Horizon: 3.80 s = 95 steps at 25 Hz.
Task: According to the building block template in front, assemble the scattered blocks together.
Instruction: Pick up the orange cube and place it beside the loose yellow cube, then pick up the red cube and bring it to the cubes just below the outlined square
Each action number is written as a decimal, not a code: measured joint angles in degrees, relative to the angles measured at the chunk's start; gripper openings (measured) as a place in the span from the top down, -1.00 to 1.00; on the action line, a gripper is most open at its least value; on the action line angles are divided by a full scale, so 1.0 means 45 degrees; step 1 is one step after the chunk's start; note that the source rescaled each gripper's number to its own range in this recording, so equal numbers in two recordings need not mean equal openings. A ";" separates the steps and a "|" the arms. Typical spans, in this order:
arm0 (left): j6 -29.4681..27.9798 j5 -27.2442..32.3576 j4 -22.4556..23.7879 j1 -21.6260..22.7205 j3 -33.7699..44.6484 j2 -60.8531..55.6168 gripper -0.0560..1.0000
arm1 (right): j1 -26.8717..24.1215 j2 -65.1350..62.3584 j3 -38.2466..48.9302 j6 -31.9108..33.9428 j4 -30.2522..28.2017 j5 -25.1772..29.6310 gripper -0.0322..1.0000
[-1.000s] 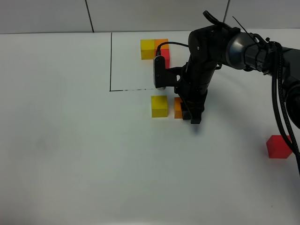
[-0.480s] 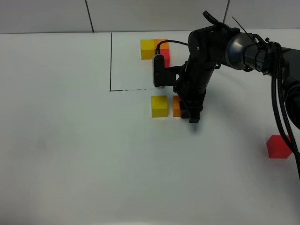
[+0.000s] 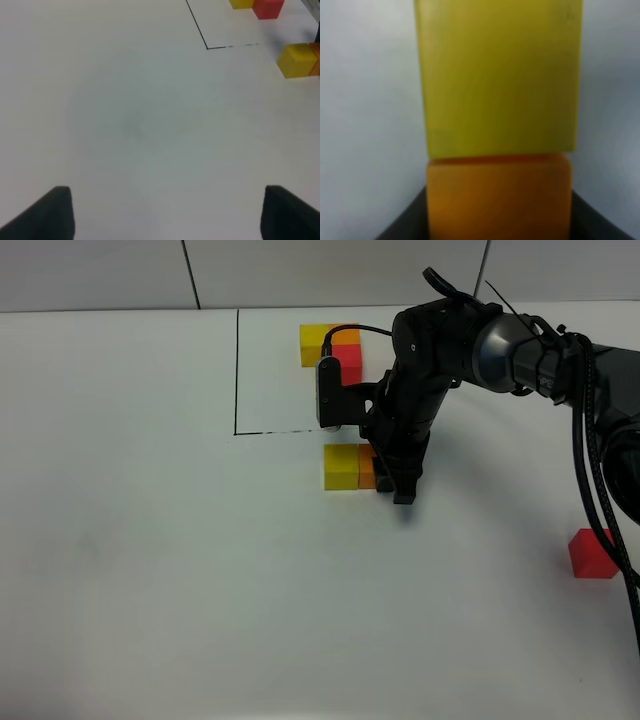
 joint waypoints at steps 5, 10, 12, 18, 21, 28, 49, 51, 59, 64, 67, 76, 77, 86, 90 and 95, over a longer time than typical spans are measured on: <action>0.0000 0.0000 0.0000 0.0000 0.0000 0.0000 -0.61 | 0.0009 0.0011 0.0000 0.0000 0.0000 -0.0012 0.93; 0.0000 0.0000 0.0000 0.0000 0.0000 0.0000 -0.61 | 0.0009 0.0011 0.0000 -0.0012 0.0000 -0.0012 0.93; 0.0000 0.0000 0.0000 0.0000 0.0000 0.0000 -0.61 | 0.0020 0.0011 0.0000 -0.0125 -0.0011 -0.0012 0.93; 0.0000 0.0000 0.0000 0.0000 0.0000 0.0000 -0.61 | 0.0029 0.0011 0.0000 -0.0561 -0.0002 -0.0012 0.93; 0.0000 0.0000 0.0000 0.0000 0.0000 0.0000 -0.61 | 0.0039 0.0011 0.0000 -0.0577 -0.0002 -0.0024 0.93; 0.0000 0.0000 0.0000 0.0000 0.0000 0.0000 -0.61 | 0.0039 0.0011 0.0000 -0.0521 -0.0002 -0.0024 0.93; 0.0000 0.0000 0.0000 0.0000 0.0000 0.0000 -0.61 | -0.0257 -0.0578 0.0010 0.1681 -0.0794 0.0448 -0.91; 0.0000 0.0000 0.0000 0.0000 0.0000 0.0000 -0.61 | -0.0478 -0.1066 0.0010 0.2802 -0.1161 0.0653 -0.98; 0.0000 0.0000 -0.0009 0.0000 0.0000 0.0000 -0.61 | -0.2282 -0.4113 0.4190 0.7575 -0.1304 -0.0313 -0.99; 0.0000 0.0000 -0.0009 0.0000 0.0000 0.0000 -0.61 | -0.3357 -0.7251 0.8494 1.1911 -0.1658 -0.2544 -0.99; 0.0000 0.0000 -0.0009 0.0000 0.0000 0.0000 -0.61 | -0.4068 -0.8639 1.0329 1.4026 -0.2061 -0.2894 -0.99; 0.0000 0.0000 -0.0009 0.0000 0.0000 0.0000 -0.61 | -0.5187 -0.9088 1.2292 1.5430 -0.1468 -0.3766 -0.95; 0.0000 0.0000 -0.0009 0.0000 0.0000 0.0000 -0.61 | -0.5192 -0.9088 1.2438 1.5432 -0.1396 -0.4058 -0.94; 0.0000 0.0000 -0.0009 0.0000 0.0000 0.0000 -0.61 | -0.5220 -0.7536 1.2632 1.5432 -0.1304 -0.5560 -0.81; 0.0000 0.0000 -0.0009 0.0000 0.0000 0.0000 -0.61 | -0.5375 -0.6919 1.2632 1.5432 -0.1304 -0.5947 -0.73; 0.0000 0.0000 -0.0009 0.0000 0.0000 0.0000 -0.61 | -0.5479 -0.6717 1.2636 1.5328 -0.1388 -0.6076 -0.26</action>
